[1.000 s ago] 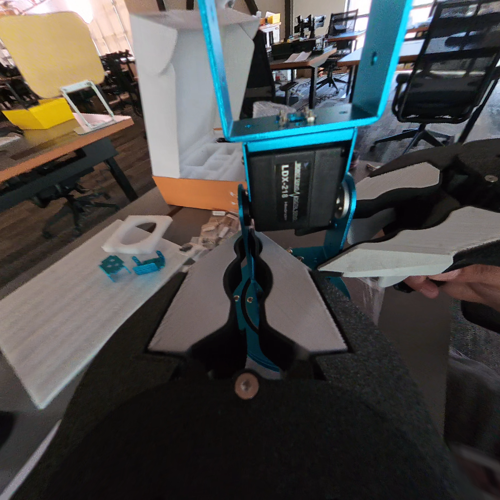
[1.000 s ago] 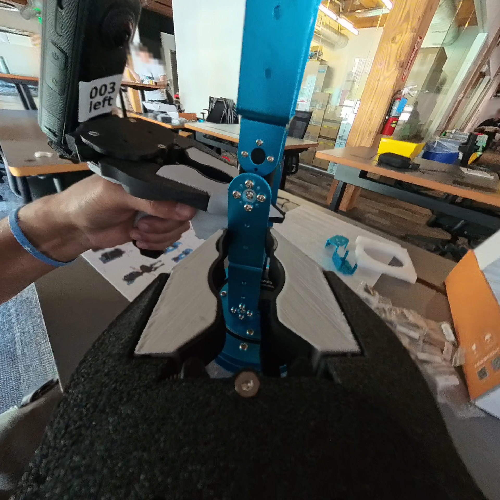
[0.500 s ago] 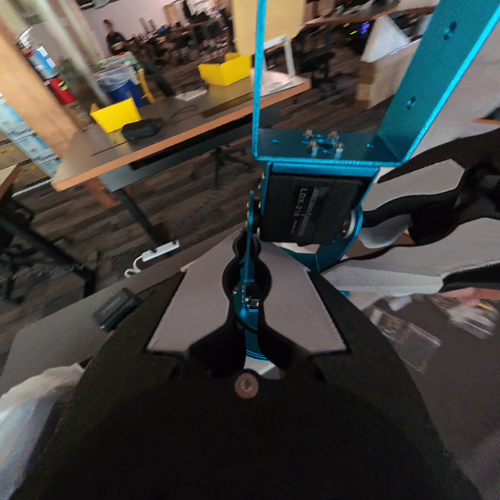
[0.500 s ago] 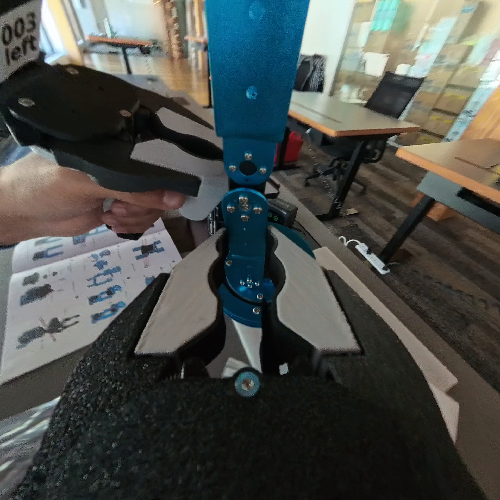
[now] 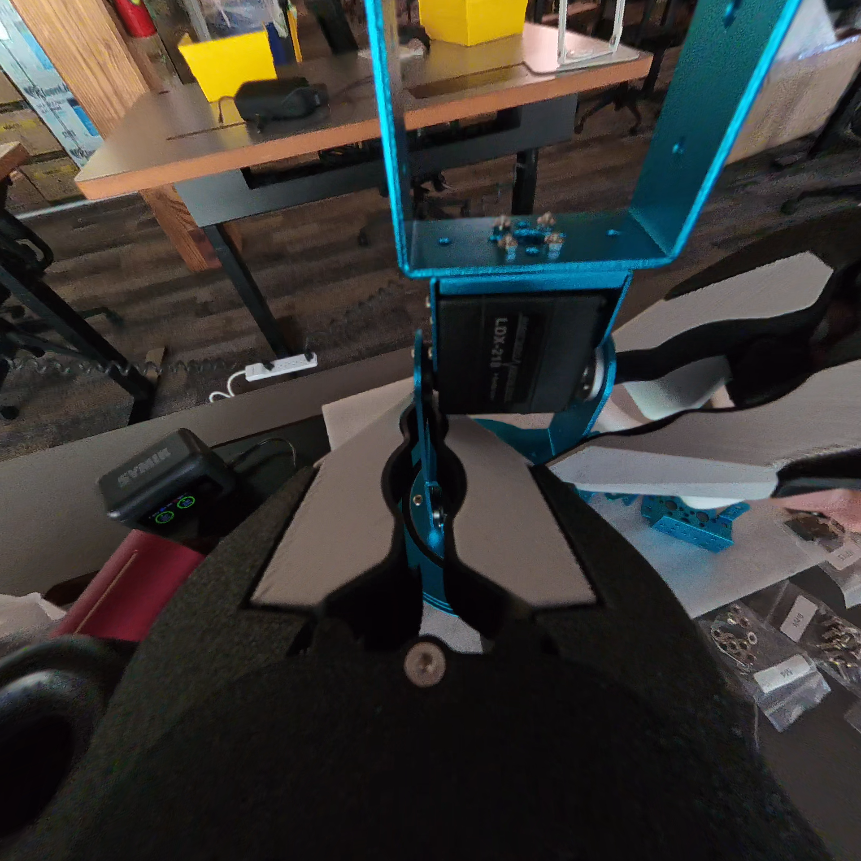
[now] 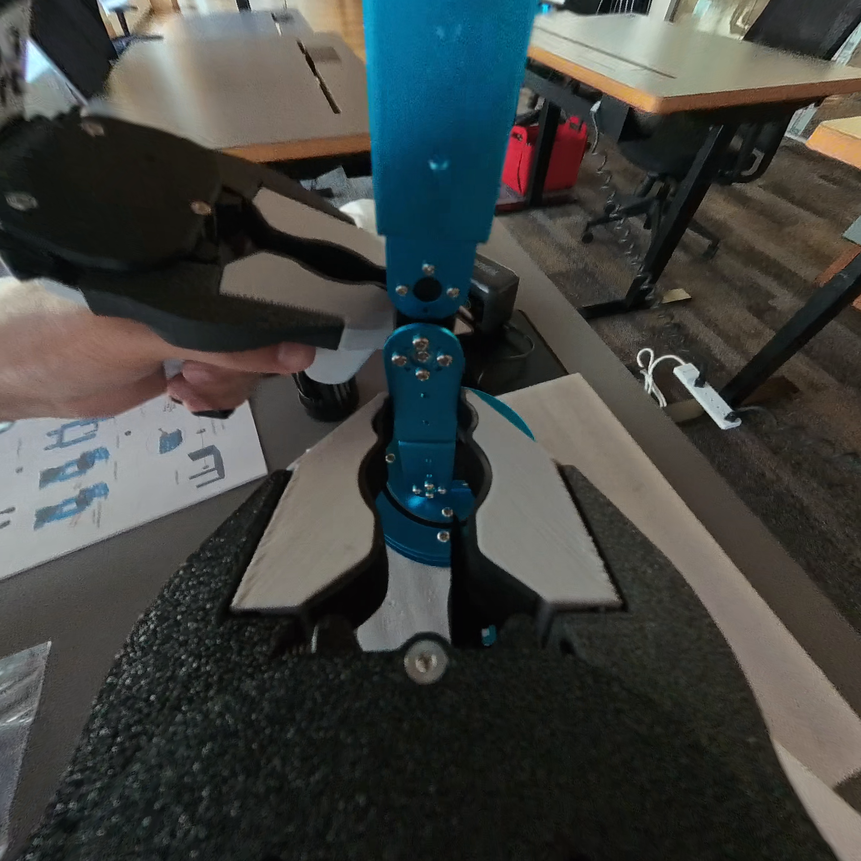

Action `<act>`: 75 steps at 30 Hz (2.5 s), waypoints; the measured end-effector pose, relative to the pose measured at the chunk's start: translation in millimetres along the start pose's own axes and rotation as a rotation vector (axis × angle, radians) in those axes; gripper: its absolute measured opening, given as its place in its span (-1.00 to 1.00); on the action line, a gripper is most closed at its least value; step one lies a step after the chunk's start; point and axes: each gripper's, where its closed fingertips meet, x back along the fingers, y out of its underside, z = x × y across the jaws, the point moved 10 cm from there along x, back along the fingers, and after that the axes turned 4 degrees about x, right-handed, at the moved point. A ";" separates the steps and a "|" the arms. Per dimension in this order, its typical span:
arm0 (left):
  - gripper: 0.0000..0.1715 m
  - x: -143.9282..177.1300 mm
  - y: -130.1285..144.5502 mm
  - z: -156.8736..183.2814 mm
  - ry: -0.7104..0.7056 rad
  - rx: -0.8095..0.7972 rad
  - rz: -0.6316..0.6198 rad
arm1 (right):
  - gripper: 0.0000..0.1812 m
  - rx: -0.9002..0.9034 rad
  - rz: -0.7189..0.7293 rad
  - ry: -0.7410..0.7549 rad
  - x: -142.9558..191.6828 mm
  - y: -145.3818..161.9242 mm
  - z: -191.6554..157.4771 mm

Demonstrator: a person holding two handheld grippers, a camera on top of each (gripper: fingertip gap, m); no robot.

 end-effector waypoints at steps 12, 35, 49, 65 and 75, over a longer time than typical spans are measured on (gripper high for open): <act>-0.76 13.8 7.5 -2.8 -0.035 0.005 0.040 | -0.54 -0.169 0.144 0.017 10.3 2.9 1.1; -0.66 366.1 215.8 19.0 0.191 0.096 0.099 | -0.49 -0.146 0.120 0.097 265.4 119.0 -280.4; -0.66 385.5 260.4 16.1 0.062 0.309 0.169 | -0.52 -0.095 0.083 0.451 281.5 178.8 -308.3; -0.65 323.1 243.0 -20.2 0.070 0.298 -0.060 | -0.50 -0.215 0.266 0.616 298.7 190.7 -275.5; -0.60 311.0 224.0 -30.8 -0.018 0.214 -0.054 | -0.47 -0.201 0.220 0.623 292.9 190.7 -272.7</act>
